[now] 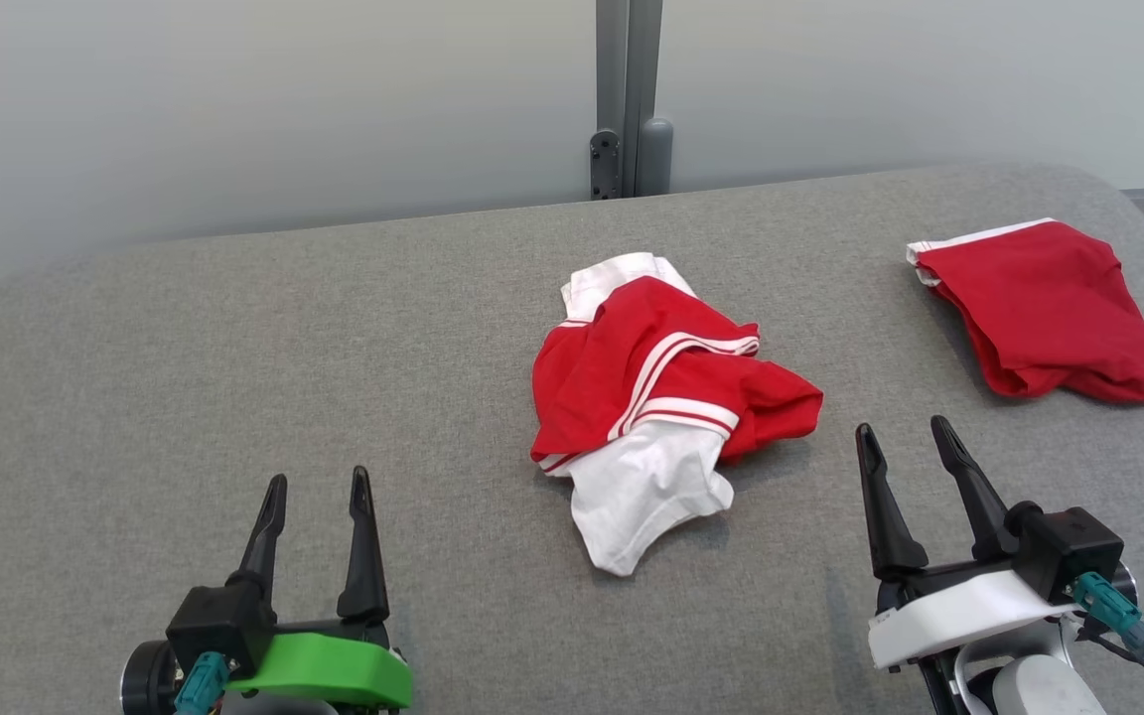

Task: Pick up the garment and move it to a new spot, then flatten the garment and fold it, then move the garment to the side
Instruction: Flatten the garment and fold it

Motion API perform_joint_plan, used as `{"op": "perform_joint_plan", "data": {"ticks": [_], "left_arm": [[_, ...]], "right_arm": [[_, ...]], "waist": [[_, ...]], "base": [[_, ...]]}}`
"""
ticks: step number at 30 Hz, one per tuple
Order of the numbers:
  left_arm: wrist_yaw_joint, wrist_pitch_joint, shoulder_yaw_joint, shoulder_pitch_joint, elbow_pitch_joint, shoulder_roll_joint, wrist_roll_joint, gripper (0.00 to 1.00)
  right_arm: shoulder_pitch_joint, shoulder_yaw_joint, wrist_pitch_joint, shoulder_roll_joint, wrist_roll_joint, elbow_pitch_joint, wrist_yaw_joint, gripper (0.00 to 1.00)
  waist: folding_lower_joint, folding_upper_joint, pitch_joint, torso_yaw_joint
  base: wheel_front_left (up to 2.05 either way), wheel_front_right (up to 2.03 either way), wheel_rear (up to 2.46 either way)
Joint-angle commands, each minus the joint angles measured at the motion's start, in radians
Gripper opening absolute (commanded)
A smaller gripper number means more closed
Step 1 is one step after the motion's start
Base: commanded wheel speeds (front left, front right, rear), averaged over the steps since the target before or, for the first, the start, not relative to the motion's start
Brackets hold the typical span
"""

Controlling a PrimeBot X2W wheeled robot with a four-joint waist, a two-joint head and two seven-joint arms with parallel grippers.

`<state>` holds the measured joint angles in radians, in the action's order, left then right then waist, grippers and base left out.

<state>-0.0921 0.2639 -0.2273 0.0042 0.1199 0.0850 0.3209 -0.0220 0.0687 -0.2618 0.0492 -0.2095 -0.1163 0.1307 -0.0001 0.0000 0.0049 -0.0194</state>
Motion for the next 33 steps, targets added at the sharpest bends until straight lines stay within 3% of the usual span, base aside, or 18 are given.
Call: {"op": "perform_joint_plan", "data": {"ticks": [1, 18, 30, 33], "left_arm": [[0.006, 0.000, 0.006, 0.016, 0.003, -0.002, -0.007, 1.00], [0.049, 0.000, -0.002, -0.022, 0.035, -0.017, -0.058, 1.00], [0.156, -0.036, -0.172, -0.223, 0.211, 0.001, -0.178, 1.00], [0.165, -0.038, -0.204, -0.280, 0.286, 0.001, -0.203, 1.00]], "right_arm": [[-0.004, -0.003, -0.004, 0.003, 0.004, -0.005, 0.000, 1.00], [-0.005, -0.008, -0.004, 0.003, 0.010, 0.005, 0.000, 1.00], [-0.045, 0.011, -0.004, 0.003, 0.018, 0.016, 0.000, 1.00], [-0.058, 0.013, -0.004, 0.003, 0.017, 0.016, 0.000, 1.00]], "waist": [[0.0001, 0.0000, -0.001, -0.001], [0.0001, 0.0000, 0.011, -0.008], [0.0001, 0.0000, 0.085, -0.086], [0.0001, 0.0000, 0.111, -0.116]], "base": [[0.00, 0.00, 0.00], [0.00, 0.00, 0.00], [0.00, 0.00, 0.00], [0.00, 0.00, 0.00]]}}
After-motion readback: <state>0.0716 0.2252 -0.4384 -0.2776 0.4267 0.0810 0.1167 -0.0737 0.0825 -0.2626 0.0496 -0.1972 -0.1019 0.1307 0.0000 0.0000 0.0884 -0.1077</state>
